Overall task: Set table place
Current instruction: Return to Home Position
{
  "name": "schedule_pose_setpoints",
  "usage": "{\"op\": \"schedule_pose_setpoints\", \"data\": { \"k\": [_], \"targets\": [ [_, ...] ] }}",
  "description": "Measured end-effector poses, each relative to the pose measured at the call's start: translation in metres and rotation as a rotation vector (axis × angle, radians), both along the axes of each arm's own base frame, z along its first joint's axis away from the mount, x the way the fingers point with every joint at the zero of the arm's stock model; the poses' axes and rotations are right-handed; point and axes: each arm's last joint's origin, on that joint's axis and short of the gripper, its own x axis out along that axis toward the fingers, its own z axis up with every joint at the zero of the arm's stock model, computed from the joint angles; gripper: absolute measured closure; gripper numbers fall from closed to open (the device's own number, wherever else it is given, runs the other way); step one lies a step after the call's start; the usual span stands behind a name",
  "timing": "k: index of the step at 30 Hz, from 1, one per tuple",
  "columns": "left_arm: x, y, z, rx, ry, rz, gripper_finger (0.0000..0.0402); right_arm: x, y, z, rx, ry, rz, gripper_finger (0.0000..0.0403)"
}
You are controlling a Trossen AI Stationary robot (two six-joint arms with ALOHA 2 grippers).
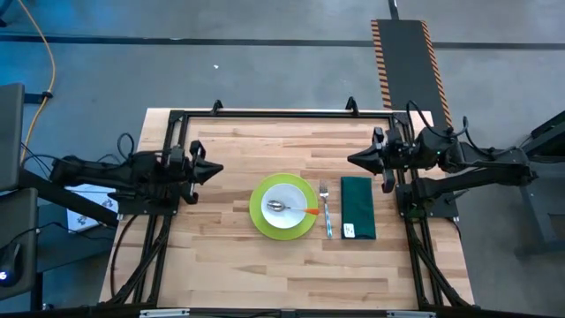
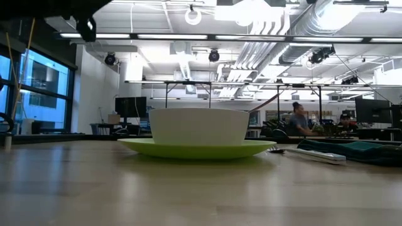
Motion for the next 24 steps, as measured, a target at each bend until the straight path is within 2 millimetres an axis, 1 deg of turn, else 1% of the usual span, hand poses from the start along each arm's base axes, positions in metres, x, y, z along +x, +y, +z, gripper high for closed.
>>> {"op": "schedule_pose_setpoints", "data": {
  "k": [6,17,19,24],
  "targets": [
    [-0.006,0.0,-0.033,-0.037,-0.009,-0.005,0.0402,0.0,0.0,0.0,0.029,0.001,-0.002,0.0403],
    [-0.013,-0.001,-0.071,-0.087,0.02,-0.021,0.0402,0.0,-0.001,0.0,0.052,0.0,-0.025,0.0403],
    [-0.014,-0.001,-0.076,-0.101,0.059,-0.03,0.0402,0.0,-0.001,0.0,0.052,0.0,-0.029,0.0403],
    [-0.019,-0.002,-0.077,-0.081,0.067,-0.054,0.0402,0.0,-0.001,0.0,0.051,0.0,-0.04,0.0403]
  ]
}}
